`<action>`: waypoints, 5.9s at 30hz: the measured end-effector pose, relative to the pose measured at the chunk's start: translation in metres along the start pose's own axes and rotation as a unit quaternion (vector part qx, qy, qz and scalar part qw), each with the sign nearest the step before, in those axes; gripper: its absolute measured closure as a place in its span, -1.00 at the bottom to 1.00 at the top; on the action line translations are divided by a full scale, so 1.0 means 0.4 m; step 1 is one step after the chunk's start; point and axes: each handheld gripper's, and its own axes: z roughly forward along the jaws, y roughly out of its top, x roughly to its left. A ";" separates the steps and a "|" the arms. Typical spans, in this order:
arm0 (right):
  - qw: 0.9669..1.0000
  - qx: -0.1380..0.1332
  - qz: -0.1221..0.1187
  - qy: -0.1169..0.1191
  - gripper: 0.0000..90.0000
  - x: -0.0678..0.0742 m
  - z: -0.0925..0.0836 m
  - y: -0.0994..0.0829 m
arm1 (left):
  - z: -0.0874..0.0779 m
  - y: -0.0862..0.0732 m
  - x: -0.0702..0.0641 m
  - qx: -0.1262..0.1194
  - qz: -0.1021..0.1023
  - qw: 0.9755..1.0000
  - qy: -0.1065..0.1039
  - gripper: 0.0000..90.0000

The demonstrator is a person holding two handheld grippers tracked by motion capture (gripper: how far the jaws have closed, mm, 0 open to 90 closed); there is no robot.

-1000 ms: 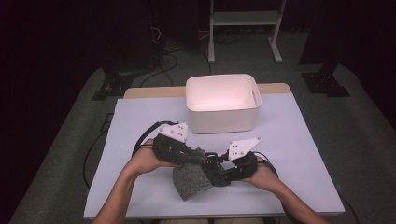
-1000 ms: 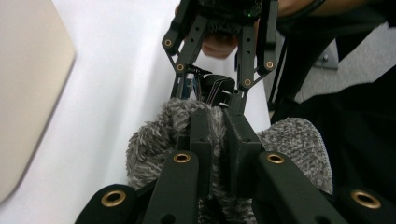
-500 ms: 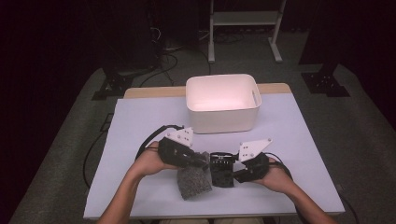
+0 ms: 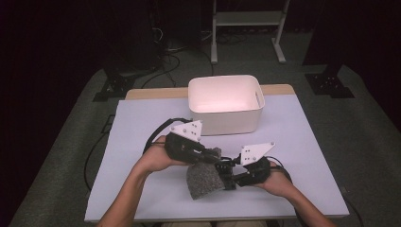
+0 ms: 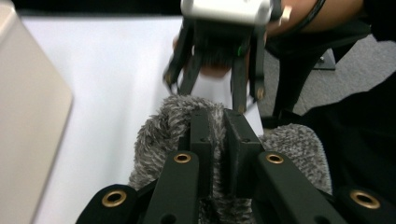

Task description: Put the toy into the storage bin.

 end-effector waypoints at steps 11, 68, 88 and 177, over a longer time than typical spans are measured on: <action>1.000 -0.018 0.024 -0.005 0.25 -0.005 -0.021 -0.027 | 0.068 -0.017 0.011 0.027 -0.010 1.000 0.003 0.82; 1.000 -0.018 0.015 -0.008 0.26 -0.001 -0.011 -0.021 | 0.047 -0.006 -0.004 0.099 -0.012 0.995 0.017 0.84; 1.000 -0.018 0.013 -0.006 0.26 -0.002 -0.009 -0.019 | 0.076 0.039 0.001 0.091 0.004 0.996 -0.006 0.84; 0.992 0.129 0.006 -0.002 0.23 -0.019 0.036 -0.086 | 0.136 -0.140 0.031 0.091 -0.066 0.993 -0.031 0.78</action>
